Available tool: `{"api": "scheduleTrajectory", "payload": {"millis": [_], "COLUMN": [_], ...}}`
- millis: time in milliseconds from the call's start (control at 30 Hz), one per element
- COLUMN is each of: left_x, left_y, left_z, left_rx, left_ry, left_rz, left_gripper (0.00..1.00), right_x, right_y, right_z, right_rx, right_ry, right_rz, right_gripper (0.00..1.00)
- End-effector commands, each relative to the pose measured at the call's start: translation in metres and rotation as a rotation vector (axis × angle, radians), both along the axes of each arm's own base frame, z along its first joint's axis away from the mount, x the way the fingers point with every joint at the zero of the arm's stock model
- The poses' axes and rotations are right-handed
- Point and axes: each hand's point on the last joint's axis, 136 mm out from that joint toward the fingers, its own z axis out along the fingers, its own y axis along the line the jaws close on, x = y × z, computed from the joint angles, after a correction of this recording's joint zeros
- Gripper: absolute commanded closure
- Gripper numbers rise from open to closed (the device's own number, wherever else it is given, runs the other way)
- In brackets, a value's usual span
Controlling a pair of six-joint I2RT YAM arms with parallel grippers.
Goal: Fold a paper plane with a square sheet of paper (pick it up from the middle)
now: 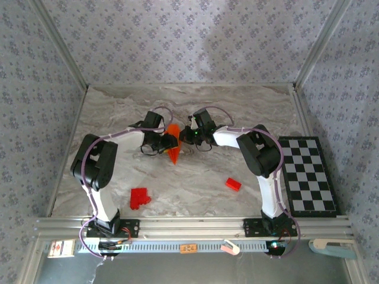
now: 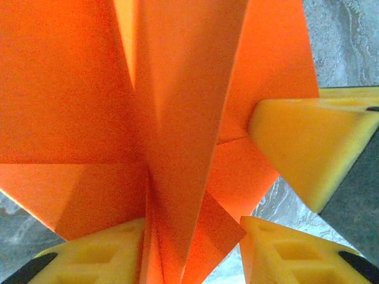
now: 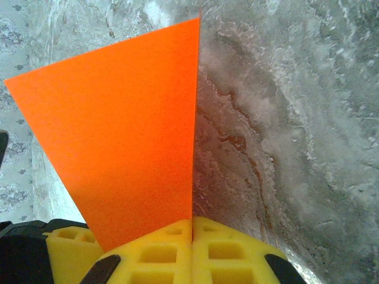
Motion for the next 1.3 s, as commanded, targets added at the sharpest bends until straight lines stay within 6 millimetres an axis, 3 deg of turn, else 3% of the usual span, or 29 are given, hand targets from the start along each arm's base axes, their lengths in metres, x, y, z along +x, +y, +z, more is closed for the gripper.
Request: {"api": "scheduleTrajectory", "payload": {"millis": [0,300,700,1267], "left_x": [0.002,0.004,0.006,-0.003], "left_y": [-0.001,0.002,0.011,0.004], "left_z": [-0.003,-0.007,-0.007,-0.009], "left_rx": [0.036,0.108,0.172,0.184], "left_ry": [0.001,-0.001,-0.003,0.041], "left_rz": [-0.022,-0.024,0.005,-0.031], "left_gripper": [0.58,0.58,0.68,0.72], "right_x": [-0.003,-0.004,-0.004,-0.004], "right_y": [0.004,0.005,0.004,0.002], "right_z": [0.019,0.021,0.019,0.021], "right_rx": [0.026,0.032,0.018,0.013], "right_ry": [-0.001,-0.003,-0.001,-0.008], "right_rz": [0.010,0.018,0.017,0.012], "right_gripper": [0.94,0.93,0.93,0.93]}}
